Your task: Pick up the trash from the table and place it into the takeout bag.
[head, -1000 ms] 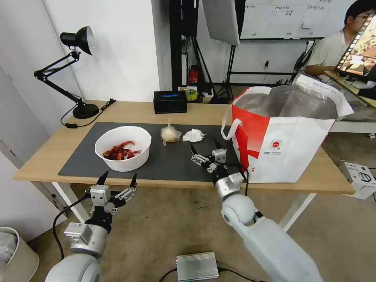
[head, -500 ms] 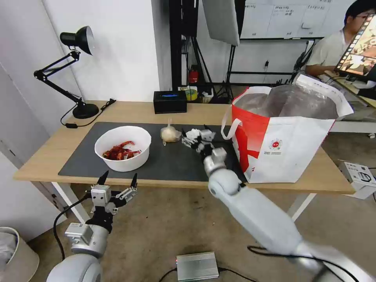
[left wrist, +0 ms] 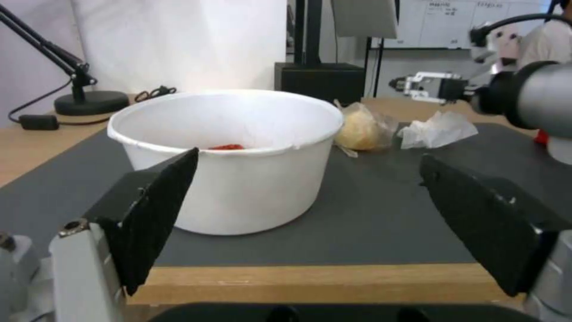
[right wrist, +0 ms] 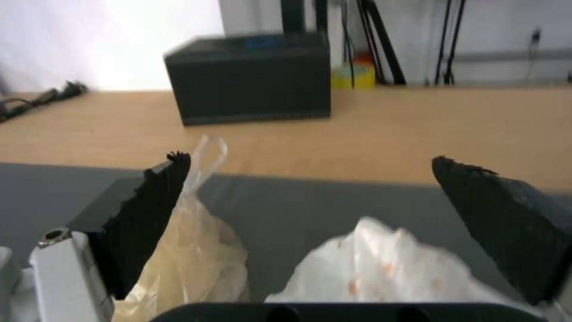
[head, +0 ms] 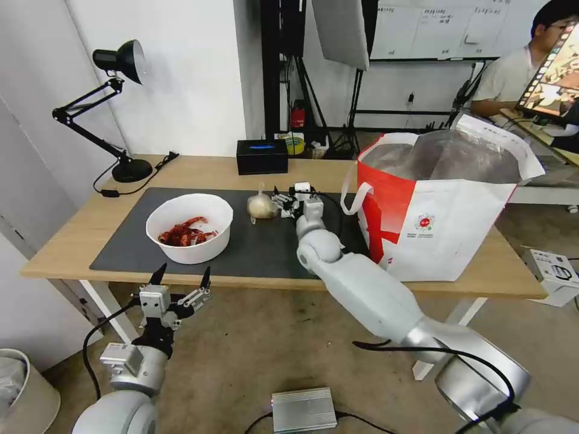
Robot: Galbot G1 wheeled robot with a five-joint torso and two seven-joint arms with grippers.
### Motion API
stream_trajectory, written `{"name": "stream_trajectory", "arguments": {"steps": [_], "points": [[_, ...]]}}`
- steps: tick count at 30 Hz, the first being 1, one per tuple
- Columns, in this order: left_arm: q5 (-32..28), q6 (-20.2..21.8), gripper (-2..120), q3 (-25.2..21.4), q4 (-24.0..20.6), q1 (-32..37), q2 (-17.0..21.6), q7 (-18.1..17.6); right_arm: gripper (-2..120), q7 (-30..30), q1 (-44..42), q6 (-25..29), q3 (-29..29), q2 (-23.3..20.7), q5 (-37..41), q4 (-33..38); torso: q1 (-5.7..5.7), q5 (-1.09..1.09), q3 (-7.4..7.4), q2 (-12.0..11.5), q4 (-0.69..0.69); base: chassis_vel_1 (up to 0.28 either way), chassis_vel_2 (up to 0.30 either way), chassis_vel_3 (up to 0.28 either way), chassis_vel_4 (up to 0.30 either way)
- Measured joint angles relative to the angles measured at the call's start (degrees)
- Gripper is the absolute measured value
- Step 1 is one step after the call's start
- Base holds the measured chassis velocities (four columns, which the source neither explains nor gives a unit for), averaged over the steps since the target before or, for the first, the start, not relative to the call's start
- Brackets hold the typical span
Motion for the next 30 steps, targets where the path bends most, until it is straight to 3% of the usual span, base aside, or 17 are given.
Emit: {"name": "stream_trajectory", "arguments": {"steps": [6, 26, 30], "points": [[-0.4, -0.7, 100, -0.2, 0.2, 0.3, 0.0, 0.8, 100, 2.8, 0.9, -3.5, 0.5, 1.4, 3.2, -2.7, 0.00, 0.01, 0.00, 0.0, -0.02, 0.000, 0.000, 0.000, 0.000], [-0.9, -1.1, 100, 0.0, 1.0, -0.2, 0.3, 1.6, 100, 2.1, 1.1, -5.0, 2.7, 5.5, 1.0, -10.0, 0.00, 0.01, 0.00, 0.0, -0.01, 0.000, 0.000, 0.000, 0.000], [-0.9, -1.1, 100, 0.2, 1.3, -0.4, 0.1, 1.6, 93, 2.1, 1.0, -5.3, 2.9, 5.5, 1.0, -10.2, -0.01, 0.01, 0.00, 0.0, -0.01, 0.000, 0.000, 0.000, 0.000]]}}
